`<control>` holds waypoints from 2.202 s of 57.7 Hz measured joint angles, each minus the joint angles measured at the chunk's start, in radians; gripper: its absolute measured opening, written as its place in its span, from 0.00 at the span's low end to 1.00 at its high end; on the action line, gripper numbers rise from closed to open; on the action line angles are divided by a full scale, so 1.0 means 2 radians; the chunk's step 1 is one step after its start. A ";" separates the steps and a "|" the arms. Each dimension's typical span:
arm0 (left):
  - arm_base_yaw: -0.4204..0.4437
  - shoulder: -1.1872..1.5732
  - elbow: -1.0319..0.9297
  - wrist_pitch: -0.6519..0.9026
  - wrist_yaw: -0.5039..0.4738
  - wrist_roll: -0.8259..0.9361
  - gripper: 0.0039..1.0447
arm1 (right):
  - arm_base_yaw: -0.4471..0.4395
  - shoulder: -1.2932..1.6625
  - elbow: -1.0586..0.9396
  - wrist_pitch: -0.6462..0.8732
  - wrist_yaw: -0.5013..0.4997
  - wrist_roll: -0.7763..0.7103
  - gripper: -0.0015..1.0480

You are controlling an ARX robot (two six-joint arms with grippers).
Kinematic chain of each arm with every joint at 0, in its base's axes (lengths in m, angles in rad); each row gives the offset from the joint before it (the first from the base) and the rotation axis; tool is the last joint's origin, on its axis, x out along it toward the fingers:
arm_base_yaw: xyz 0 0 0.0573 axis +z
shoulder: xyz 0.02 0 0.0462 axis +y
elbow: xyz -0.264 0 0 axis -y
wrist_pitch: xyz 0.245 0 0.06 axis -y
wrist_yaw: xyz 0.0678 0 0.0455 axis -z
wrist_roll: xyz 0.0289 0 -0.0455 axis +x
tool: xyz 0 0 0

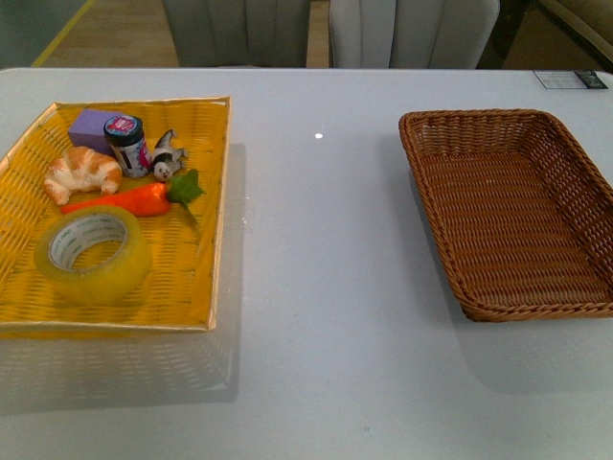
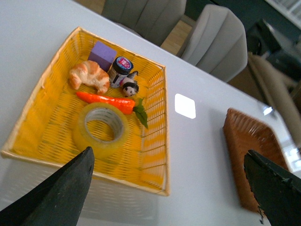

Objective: Move tape to another basket

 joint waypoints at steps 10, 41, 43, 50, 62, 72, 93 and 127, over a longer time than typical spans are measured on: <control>0.031 0.247 0.045 0.190 0.004 -0.064 0.92 | 0.000 0.000 0.000 0.000 0.000 0.000 0.91; 0.010 0.782 0.236 0.332 -0.034 0.052 0.92 | 0.000 0.000 0.000 0.000 0.000 0.000 0.91; 0.009 0.791 0.242 0.331 -0.034 0.054 0.92 | 0.000 0.000 0.000 0.000 0.000 0.000 0.91; 0.006 0.821 0.263 0.327 -0.036 0.064 0.92 | 0.000 0.000 0.000 0.000 0.000 0.000 0.91; 0.001 0.878 0.293 0.320 -0.039 0.075 0.92 | 0.000 0.000 0.000 0.000 0.000 0.000 0.91; 0.001 0.925 0.322 0.314 -0.047 0.082 0.92 | 0.000 0.000 0.000 0.000 0.000 0.000 0.91; -0.001 0.960 0.352 0.302 -0.054 0.091 0.70 | 0.000 0.000 0.000 0.000 0.000 0.000 0.91; -0.018 0.912 0.347 0.286 -0.063 0.068 0.15 | 0.000 0.000 0.000 0.000 0.000 0.000 0.91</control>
